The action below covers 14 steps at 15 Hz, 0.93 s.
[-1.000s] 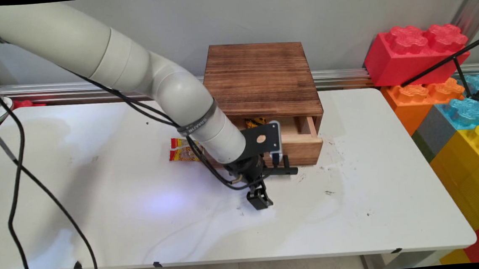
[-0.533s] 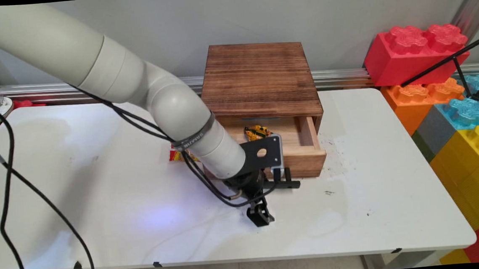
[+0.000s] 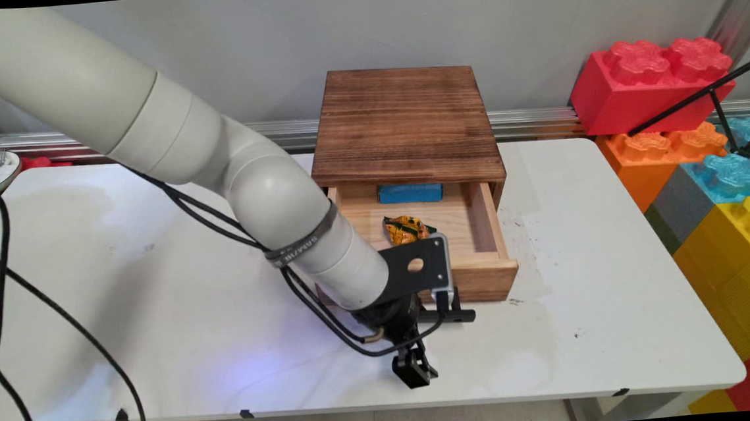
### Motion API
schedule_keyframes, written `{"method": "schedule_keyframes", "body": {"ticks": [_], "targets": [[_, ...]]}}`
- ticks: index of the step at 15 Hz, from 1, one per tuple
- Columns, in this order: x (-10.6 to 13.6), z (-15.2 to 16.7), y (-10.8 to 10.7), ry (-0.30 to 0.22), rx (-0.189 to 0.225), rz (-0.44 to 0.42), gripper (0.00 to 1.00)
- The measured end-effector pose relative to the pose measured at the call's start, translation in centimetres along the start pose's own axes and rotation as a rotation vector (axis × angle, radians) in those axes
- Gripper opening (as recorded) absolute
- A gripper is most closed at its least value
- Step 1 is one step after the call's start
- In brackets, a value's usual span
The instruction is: Open the drawer
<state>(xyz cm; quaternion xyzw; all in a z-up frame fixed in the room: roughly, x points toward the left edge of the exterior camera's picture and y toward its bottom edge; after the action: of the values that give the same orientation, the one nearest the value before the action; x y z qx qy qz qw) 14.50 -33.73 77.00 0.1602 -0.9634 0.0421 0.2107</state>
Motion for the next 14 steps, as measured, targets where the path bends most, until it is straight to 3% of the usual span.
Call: {"method": "schedule_keyframes", "body": {"ticks": [14], "targets": [[0.0,0.2,4.3,0.007,-0.056,0.001,1.00]]}}
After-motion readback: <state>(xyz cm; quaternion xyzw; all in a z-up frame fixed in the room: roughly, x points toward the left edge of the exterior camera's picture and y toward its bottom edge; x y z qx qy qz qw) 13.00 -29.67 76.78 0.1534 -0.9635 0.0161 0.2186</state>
